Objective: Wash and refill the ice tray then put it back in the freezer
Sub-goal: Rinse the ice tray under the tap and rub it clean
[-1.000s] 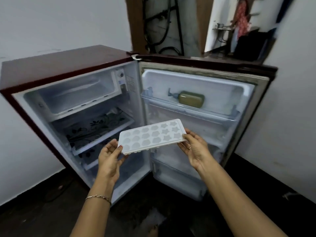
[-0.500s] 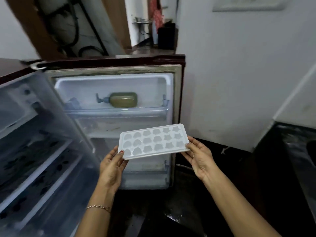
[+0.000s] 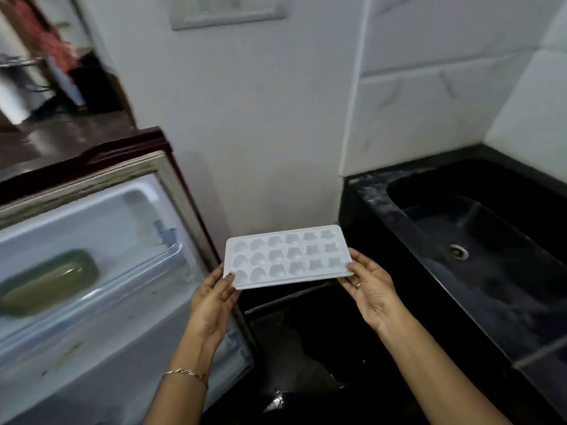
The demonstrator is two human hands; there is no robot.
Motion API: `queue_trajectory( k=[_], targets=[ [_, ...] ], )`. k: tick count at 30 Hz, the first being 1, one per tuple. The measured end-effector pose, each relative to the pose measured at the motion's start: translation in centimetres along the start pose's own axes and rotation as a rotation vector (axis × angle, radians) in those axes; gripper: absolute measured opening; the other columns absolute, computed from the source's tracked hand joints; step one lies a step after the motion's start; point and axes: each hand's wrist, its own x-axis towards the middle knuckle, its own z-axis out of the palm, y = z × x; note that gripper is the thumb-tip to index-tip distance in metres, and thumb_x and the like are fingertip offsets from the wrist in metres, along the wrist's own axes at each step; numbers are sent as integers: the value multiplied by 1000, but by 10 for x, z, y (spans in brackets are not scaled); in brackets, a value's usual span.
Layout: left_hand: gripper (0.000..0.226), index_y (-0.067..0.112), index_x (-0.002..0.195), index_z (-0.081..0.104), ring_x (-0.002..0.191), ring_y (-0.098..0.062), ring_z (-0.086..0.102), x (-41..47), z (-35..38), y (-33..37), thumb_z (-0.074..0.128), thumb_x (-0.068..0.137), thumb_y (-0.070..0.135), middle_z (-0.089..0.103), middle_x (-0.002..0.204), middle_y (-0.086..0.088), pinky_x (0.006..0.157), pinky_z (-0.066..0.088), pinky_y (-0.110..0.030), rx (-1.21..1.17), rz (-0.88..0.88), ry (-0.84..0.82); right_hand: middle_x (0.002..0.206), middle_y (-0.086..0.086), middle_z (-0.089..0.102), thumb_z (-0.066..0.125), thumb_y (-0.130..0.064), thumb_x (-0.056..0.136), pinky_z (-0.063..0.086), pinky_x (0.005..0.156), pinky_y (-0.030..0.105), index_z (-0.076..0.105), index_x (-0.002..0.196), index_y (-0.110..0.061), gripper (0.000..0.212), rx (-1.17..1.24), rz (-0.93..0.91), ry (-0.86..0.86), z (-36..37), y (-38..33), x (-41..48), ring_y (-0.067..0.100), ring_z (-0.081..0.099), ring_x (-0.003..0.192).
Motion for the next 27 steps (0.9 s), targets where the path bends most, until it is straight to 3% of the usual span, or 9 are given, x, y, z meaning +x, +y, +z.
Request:
queue_trajectory(
  k=[5,8,14,18,23,27],
  targets=[
    [24,10,111,60,73,-12,71,22,52,-19,53,92,-2,74,91,-6,64,57,-21,71,-118,-193,98,7,75,59,2,88,53,84,33,64,111,-11,27,65,-122,175,-46,-23,-18,19,72,93],
    [29,8,119,59,86,-18,70,29,89,-37,55,91,0,70,107,-11,68,58,-25,114,-193,-303,103,7,74,60,2,88,52,89,36,63,114,-9,29,101,-175,278,-77,-37,-30,21,70,99],
    [35,12,129,54,103,-28,67,29,177,-78,54,94,8,67,120,-12,76,58,-36,145,-324,-457,103,8,74,60,3,88,54,86,34,64,113,-10,28,170,-245,446,-141,-73,-37,21,70,98],
    [35,20,132,48,107,-31,65,22,234,-103,52,97,16,65,122,-10,89,52,-44,130,-359,-518,100,5,75,59,2,89,53,89,36,64,113,-10,27,183,-285,512,-175,-99,-26,21,70,98],
    [35,26,134,44,101,-28,69,23,292,-131,48,100,21,66,121,-8,84,54,-43,125,-378,-562,104,7,73,58,2,89,53,85,34,64,113,-11,28,197,-299,547,-212,-130,-4,21,69,100],
    [29,16,128,51,102,-28,68,29,328,-149,45,100,24,66,120,-11,80,55,-39,113,-410,-538,106,8,73,58,2,89,53,85,34,62,115,-11,29,184,-294,541,-237,-155,9,21,69,100]
  ],
)
